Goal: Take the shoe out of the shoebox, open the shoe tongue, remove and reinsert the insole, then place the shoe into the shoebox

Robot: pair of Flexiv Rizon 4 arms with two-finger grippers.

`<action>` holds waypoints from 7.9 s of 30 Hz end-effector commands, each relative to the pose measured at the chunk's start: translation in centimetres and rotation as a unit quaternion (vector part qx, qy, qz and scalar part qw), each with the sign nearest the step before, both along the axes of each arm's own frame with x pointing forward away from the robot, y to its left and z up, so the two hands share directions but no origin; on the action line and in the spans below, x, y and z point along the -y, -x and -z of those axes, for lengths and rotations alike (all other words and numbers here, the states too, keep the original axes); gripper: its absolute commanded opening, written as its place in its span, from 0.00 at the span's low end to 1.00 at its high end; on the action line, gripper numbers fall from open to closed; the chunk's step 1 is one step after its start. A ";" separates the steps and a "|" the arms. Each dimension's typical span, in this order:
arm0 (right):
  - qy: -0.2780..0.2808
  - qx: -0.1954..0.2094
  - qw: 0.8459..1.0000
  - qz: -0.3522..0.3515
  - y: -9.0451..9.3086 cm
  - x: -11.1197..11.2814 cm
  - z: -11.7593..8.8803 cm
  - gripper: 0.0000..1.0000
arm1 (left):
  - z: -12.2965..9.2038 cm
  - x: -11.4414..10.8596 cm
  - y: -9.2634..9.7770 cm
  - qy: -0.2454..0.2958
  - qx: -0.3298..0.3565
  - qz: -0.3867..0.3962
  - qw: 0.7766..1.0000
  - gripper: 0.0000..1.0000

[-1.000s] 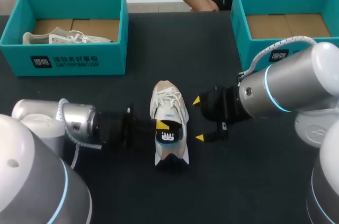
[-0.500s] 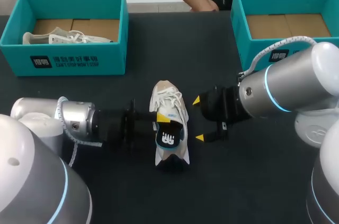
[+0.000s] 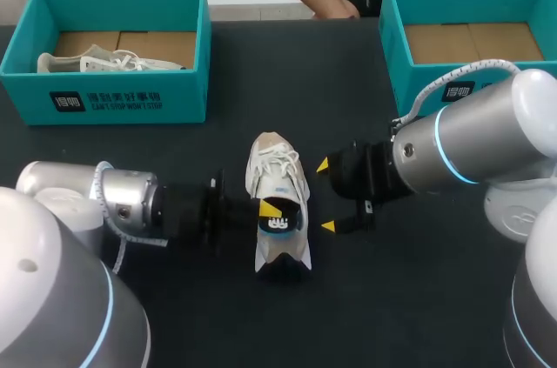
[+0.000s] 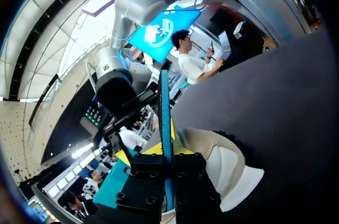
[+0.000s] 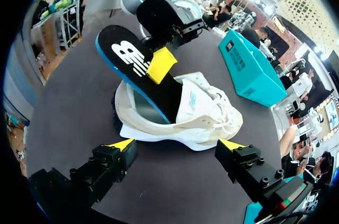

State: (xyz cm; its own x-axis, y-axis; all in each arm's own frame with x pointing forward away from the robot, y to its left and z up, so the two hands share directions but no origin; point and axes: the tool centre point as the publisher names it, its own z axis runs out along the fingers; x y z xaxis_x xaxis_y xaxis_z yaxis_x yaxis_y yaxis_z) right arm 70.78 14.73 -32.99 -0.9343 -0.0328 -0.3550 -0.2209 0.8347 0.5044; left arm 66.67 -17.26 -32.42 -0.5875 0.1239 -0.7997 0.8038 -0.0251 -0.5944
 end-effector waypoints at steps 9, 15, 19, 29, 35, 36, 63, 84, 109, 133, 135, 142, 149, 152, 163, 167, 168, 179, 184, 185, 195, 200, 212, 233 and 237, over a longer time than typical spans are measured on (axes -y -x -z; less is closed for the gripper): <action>0.000 0.000 1.000 0.000 0.1 0.0 0.0 1.00 | 2.0 -0.4 -2.4 -0.019 0.031 -0.022 0.999 0.00; 0.000 0.000 1.000 0.000 0.1 0.0 0.0 1.00 | 0.8 -0.9 -1.4 -0.009 0.036 -0.028 0.999 0.09; 0.000 0.000 1.000 0.000 0.1 0.0 0.0 1.00 | -0.3 -1.0 -1.0 0.001 0.044 -0.027 0.999 0.41; 0.000 0.000 1.000 0.000 0.1 0.0 0.0 1.00 | -1.6 0.0 0.4 0.009 0.054 -0.014 0.998 0.19; 0.000 0.000 1.000 0.000 0.1 0.0 0.0 1.00 | 0.0 0.4 0.4 0.001 0.045 -0.015 0.999 0.00; 0.000 0.000 1.000 0.000 0.1 0.0 0.0 1.00 | 0.4 0.5 0.3 -0.003 0.046 -0.016 0.999 0.00; 0.000 0.000 1.000 0.000 0.1 0.0 0.0 1.00 | -0.7 -1.4 -0.2 -0.012 0.092 -0.055 0.994 0.40; 0.000 0.000 1.000 0.000 0.1 0.0 0.0 1.00 | 1.2 -0.5 -1.5 -0.014 0.079 -0.058 0.995 0.00; 0.000 0.000 1.000 0.000 0.1 0.0 0.0 1.00 | -1.2 -1.1 -0.6 0.002 0.094 -0.063 0.994 0.33; 0.000 0.000 1.000 0.000 0.1 0.0 0.0 1.00 | -4.7 1.5 0.5 0.047 0.104 -0.017 0.993 0.31; 0.000 0.000 1.000 0.000 0.1 0.0 0.0 1.00 | -4.9 1.7 0.9 0.048 0.100 -0.007 0.994 0.33; 0.000 0.000 1.000 0.000 0.1 0.0 0.0 1.00 | -5.0 -0.5 2.0 0.044 0.084 -0.016 0.995 0.35; 0.000 0.000 1.000 0.000 0.1 0.0 0.0 1.00 | -7.1 -3.1 0.8 0.004 0.069 0.047 0.996 0.32; 0.000 0.000 1.000 0.000 0.1 0.0 0.0 1.00 | -8.4 -3.6 -0.3 -0.034 0.078 0.071 0.994 0.36; 0.000 0.000 1.000 0.000 0.1 0.0 0.0 1.00 | -9.4 -3.3 -2.5 -0.226 0.061 0.196 0.952 1.00; 0.009 -0.006 1.000 0.006 -0.7 2.0 -1.6 1.00 | -9.4 -3.3 -2.5 -0.226 0.061 0.196 0.952 1.00; 0.013 -0.006 1.000 0.012 -1.0 2.6 -2.1 1.00 | -9.4 -3.3 -2.5 -0.226 0.061 0.196 0.952 1.00; 0.036 -0.028 0.999 0.011 -3.2 8.1 -9.5 1.00 | -9.4 -3.3 -2.5 -0.226 0.061 0.196 0.952 1.00; 0.045 -0.014 0.999 0.013 -3.3 9.2 -11.9 1.00 | -9.4 -3.3 -2.5 -0.226 0.061 0.196 0.952 1.00; 0.045 -0.014 0.999 0.013 -3.3 9.2 -11.9 1.00 | -9.4 -3.3 -2.5 -0.226 0.061 0.196 0.952 1.00; 0.045 -0.014 0.999 0.013 -3.3 9.2 -11.9 1.00 | -9.5 -4.1 -3.9 -0.337 0.040 0.250 0.907 0.82; 0.045 -0.014 0.999 0.013 -3.3 9.2 -11.9 1.00 | -9.7 -4.2 -5.1 -0.399 0.054 0.250 0.881 0.12; 0.045 -0.014 0.999 0.013 -3.3 9.2 -11.9 1.00 | -10.0 -3.9 -5.1 -0.505 0.097 0.209 0.832 0.00; 0.045 -0.014 0.999 0.013 -3.3 9.2 -11.9 1.00 | -3.5 -1.4 -2.8 -0.582 0.076 0.226 0.777 0.00; 0.045 -0.014 0.999 0.013 -3.3 9.2 -11.9 1.00 | -1.7 -1.2 -2.6 -0.595 0.067 0.230 0.767 0.00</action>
